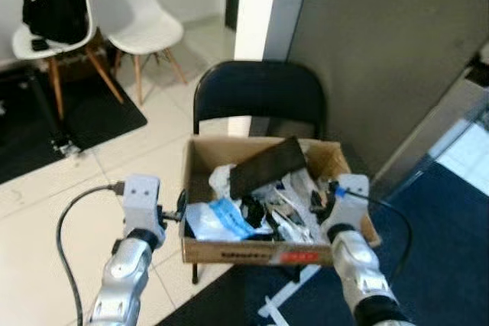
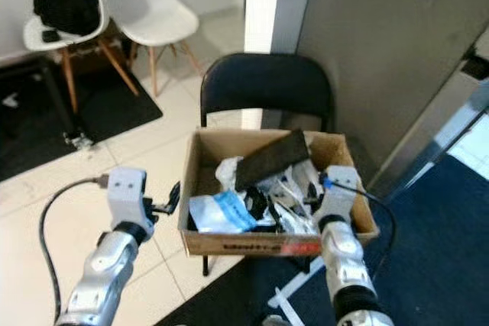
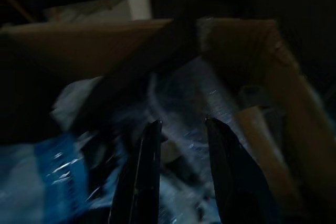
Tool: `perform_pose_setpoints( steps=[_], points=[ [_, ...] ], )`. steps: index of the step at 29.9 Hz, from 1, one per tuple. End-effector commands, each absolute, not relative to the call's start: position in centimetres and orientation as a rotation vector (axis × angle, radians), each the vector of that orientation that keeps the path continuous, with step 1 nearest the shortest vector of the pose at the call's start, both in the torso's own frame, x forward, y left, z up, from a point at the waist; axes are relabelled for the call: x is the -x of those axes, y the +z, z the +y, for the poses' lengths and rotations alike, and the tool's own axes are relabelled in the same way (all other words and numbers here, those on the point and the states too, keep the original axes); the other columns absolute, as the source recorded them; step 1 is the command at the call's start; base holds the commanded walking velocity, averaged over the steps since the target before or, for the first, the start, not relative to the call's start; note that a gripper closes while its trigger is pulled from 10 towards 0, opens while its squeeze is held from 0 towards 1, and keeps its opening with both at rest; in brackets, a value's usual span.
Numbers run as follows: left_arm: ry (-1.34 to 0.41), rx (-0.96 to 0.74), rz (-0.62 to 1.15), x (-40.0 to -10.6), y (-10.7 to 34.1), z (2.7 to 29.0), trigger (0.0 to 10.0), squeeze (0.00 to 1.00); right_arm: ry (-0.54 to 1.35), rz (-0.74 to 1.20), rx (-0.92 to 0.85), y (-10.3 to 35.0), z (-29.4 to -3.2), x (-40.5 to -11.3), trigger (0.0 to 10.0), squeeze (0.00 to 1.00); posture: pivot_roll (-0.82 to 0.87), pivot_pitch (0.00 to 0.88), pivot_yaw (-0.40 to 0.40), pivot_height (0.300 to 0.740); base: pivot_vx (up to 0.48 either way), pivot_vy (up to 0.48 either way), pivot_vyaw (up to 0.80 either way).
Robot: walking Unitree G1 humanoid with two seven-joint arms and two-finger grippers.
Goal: Picking trash to rubbish bin
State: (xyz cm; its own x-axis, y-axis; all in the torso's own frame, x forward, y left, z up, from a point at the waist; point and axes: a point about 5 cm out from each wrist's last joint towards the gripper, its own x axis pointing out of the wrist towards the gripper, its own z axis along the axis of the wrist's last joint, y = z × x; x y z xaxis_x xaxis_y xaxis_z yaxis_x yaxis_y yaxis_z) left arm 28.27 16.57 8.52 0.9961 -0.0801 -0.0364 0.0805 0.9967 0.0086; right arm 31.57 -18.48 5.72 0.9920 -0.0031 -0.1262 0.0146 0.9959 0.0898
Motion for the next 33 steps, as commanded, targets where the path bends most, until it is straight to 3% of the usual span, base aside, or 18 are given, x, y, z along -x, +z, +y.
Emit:
perform_pose_setpoints(
  steps=[1, 13, 33],
  points=[
    [-0.077, -0.004, 0.058, -28.13, 8.20, 16.49, 10.0, 0.00, -0.007, 0.147, -0.083, 5.34, -18.62, -31.32, 10.0, 0.00, 0.05, 0.130, -0.027, 0.740, 0.000, 0.000, 0.00],
    [-0.074, -0.007, 0.059, -28.18, 8.20, 16.49, 10.0, 0.00, -0.012, 0.154, -0.087, 5.26, -18.74, -31.30, 10.0, 0.00, 0.05, 0.132, -0.029, 0.740, 0.000, 0.000, 0.00],
    [-0.098, -0.050, 0.066, -28.35, 8.18, 16.24, 10.0, 0.00, -0.067, 0.165, -0.094, 4.95, -19.00, -30.89, 10.0, 0.00, 0.05, 0.148, -0.017, 0.740, 0.000, 0.000, -0.77]
  ],
)
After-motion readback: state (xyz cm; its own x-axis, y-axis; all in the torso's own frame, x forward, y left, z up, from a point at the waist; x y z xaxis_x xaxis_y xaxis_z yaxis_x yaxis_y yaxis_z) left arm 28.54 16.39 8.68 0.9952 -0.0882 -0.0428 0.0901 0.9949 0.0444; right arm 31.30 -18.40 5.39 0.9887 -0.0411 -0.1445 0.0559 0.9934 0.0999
